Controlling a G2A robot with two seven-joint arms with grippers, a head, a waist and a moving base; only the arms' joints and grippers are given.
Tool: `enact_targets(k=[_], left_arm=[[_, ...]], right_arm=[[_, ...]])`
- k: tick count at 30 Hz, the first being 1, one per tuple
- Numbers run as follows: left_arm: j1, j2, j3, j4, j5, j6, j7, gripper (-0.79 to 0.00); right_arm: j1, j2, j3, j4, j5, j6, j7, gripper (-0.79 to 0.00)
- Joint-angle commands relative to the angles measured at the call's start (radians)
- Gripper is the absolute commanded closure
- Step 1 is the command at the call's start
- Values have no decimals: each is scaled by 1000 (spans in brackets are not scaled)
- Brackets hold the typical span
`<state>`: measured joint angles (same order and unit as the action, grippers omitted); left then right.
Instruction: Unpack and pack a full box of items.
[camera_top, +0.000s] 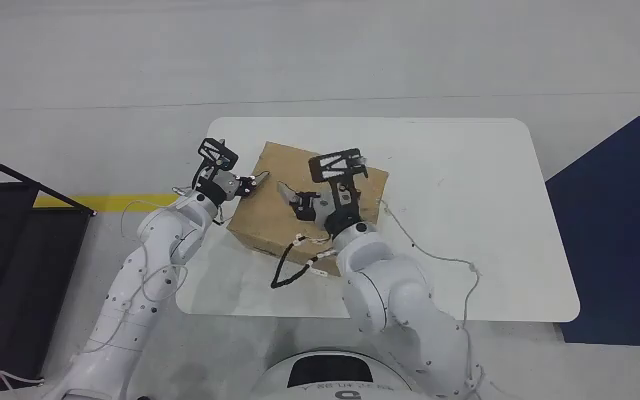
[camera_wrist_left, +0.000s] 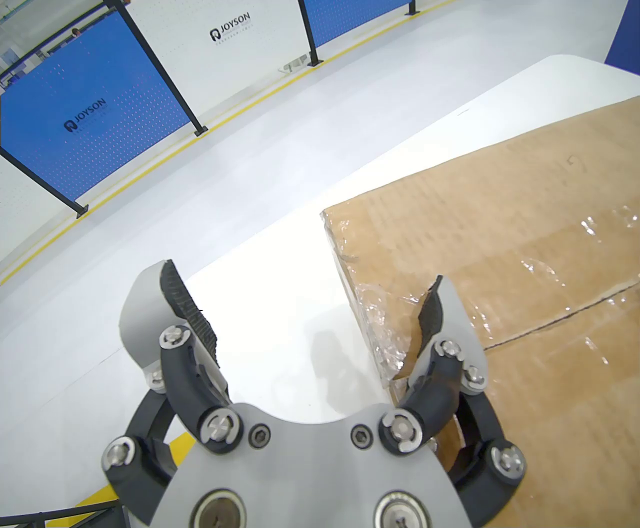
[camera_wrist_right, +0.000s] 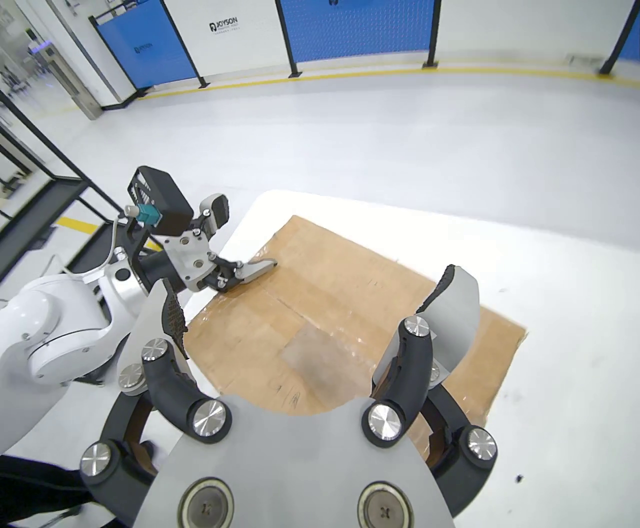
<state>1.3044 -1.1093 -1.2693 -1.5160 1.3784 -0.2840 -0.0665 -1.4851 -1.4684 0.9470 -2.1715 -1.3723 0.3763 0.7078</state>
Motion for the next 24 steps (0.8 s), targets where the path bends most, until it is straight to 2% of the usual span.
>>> enact_targets(k=[1,5,10,14,19,24], left_arm=[[0,0,0,0,0,0,0,-785],[0,0,0,0,0,0,0,-785],[0,0,0,0,0,0,0,-785],[0,0,0,0,0,0,0,-785],[0,0,0,0,0,0,0,-785],[0,0,0,0,0,0,0,-785]], right_arm=[[-98,12,91,-40,136,-59,-38,-785],[-248,36,289,-66,339,-175,-56,-785],[-330,50,430,-51,507,-259,-56,-785],[-335,56,468,-28,575,-290,-52,-785],[-283,61,461,20,612,-286,-2,-785],[-242,64,461,59,702,-327,5,-785]])
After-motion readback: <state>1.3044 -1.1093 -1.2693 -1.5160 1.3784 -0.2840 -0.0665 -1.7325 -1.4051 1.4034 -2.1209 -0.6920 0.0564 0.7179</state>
